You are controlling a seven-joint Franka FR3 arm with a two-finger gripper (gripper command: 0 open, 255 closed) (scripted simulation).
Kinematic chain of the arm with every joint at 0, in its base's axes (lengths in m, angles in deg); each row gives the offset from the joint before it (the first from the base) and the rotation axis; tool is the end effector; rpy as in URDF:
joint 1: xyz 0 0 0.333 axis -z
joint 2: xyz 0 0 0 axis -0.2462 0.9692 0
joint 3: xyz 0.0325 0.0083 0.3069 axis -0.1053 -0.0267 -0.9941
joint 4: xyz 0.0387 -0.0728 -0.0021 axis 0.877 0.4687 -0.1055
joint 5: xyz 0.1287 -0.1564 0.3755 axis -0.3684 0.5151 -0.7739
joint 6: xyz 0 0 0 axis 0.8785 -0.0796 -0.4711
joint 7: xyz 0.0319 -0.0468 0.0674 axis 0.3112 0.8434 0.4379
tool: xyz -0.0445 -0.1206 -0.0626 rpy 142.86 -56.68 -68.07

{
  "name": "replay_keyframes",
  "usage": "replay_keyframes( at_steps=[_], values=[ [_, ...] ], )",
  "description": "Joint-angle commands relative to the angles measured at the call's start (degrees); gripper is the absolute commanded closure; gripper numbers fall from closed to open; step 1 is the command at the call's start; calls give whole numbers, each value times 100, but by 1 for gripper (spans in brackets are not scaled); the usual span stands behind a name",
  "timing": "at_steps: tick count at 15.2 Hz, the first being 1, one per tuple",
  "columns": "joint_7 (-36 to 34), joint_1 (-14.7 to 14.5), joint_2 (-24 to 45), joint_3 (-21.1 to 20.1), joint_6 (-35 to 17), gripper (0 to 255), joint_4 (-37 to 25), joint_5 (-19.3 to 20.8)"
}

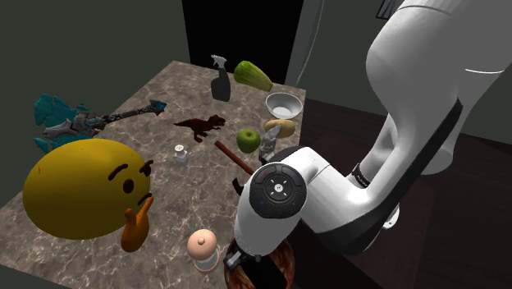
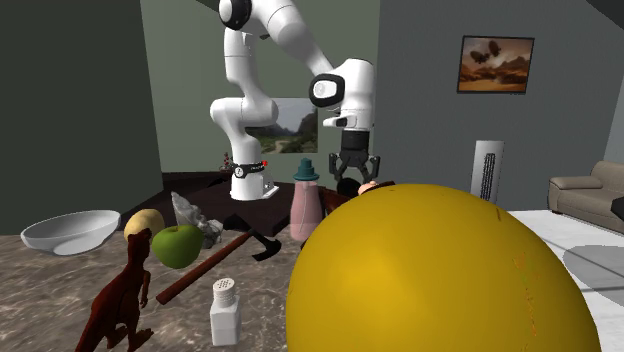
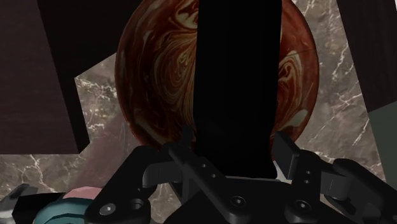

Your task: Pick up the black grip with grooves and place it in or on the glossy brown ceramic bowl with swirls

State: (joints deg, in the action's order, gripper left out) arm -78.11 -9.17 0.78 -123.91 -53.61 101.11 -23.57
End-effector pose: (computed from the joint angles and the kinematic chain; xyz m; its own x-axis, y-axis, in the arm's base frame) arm 0.1603 0.4853 0.2043 0.9937 -0.0910 0.0656 -0.0920 -0.9957 0.0125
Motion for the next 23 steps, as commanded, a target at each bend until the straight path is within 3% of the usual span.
replay_keyframes(
  at_steps=[1, 5, 6, 11, 15, 23],
  values=[
    [-35, -11, 29, 13, -23, 255, -3, 46],
    [-35, -11, 29, 13, -23, 255, -3, 46],
    [-38, -12, 32, 14, -23, 0, -5, 49],
    [-35, -11, 29, 13, -23, 0, -3, 46],
    [780, 141, -851, -249, 617, 0, -137, -1099],
    [779, 109, -850, -217, 617, 0, -137, -1097]
  ],
)
